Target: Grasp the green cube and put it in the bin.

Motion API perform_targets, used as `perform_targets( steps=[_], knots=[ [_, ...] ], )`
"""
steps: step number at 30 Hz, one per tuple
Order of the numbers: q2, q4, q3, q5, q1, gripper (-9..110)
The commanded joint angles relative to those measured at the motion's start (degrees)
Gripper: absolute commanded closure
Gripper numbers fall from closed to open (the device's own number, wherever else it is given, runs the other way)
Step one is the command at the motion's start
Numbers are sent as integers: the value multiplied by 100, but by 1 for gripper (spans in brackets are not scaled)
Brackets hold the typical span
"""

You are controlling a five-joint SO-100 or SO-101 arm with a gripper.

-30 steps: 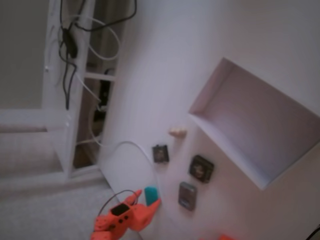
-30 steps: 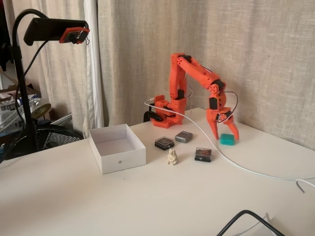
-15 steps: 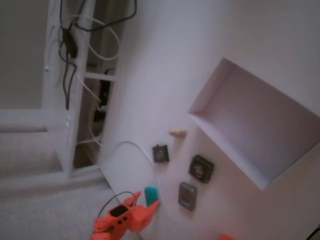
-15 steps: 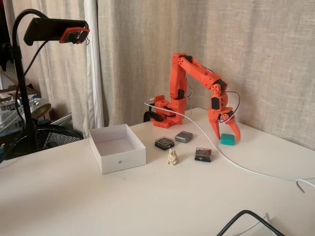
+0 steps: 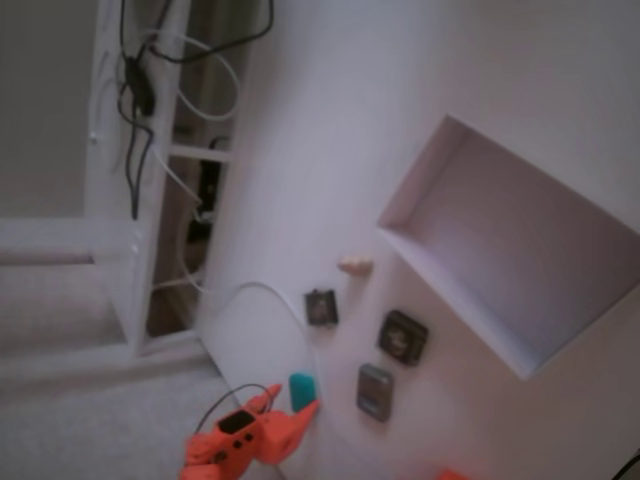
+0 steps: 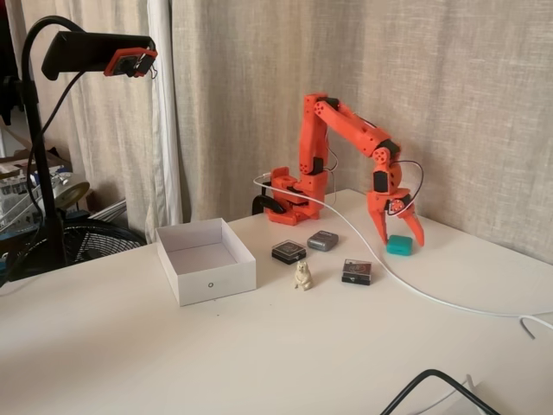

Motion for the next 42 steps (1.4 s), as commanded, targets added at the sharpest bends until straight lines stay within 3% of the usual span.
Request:
perform_targets(
  steps=[1,13,16,21,37,39,42],
  knots=[
    [70,-193,53,44,53,68],
    [-149,-114,-202,35,53,71],
    [-264,-44,-281,44,79,80],
    [-413,62,-378,62,123,84],
    [-580,185,-448,53,176,86],
    [-580,185,-448,53,176,95],
    [-563,158,-448,53,176,97]
  ],
)
